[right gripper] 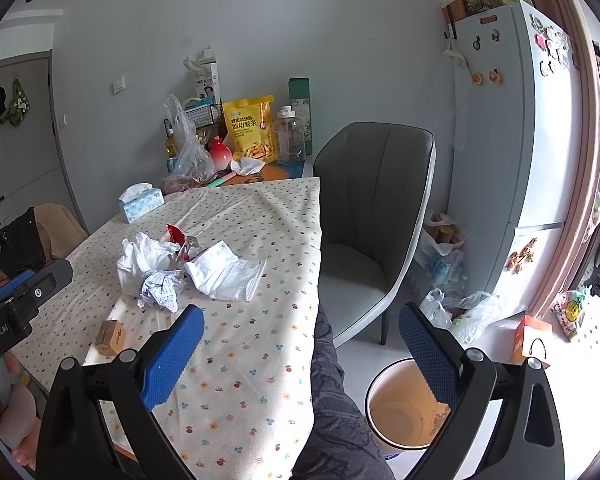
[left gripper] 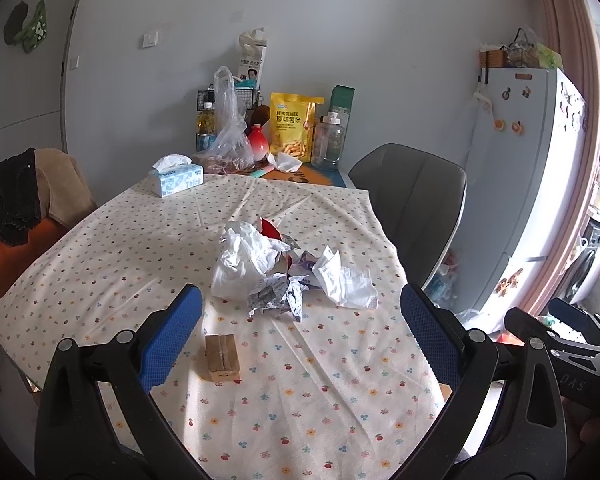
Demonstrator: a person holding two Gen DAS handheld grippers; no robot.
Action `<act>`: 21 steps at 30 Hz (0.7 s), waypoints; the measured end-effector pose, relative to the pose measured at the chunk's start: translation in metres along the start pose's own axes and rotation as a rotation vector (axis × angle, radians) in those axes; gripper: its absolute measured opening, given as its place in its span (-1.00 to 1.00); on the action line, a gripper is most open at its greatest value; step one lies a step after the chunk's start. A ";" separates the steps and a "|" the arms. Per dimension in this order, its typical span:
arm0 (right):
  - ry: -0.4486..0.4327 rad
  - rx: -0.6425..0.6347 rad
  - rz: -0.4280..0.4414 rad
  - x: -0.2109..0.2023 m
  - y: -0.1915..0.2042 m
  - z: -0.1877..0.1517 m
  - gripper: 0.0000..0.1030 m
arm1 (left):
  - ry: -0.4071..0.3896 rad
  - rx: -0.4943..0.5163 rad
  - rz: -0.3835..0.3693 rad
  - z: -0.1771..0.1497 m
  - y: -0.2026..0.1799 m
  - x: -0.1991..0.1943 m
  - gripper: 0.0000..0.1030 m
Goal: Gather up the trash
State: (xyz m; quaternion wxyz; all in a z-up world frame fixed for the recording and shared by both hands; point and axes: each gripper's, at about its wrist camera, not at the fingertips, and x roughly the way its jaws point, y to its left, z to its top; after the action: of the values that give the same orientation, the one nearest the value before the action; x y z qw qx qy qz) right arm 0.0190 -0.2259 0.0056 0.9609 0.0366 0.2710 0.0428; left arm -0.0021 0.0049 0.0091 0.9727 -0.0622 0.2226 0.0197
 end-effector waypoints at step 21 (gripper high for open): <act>0.044 -0.032 0.055 0.018 0.008 -0.007 0.85 | 0.025 -0.012 -0.020 -0.007 0.004 0.011 0.91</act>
State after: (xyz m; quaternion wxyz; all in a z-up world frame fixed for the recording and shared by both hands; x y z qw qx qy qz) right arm 0.0300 -0.2160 -0.0091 0.9537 0.0277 0.2901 0.0745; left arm 0.0047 0.0083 -0.0025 0.9696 -0.0707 0.2339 0.0108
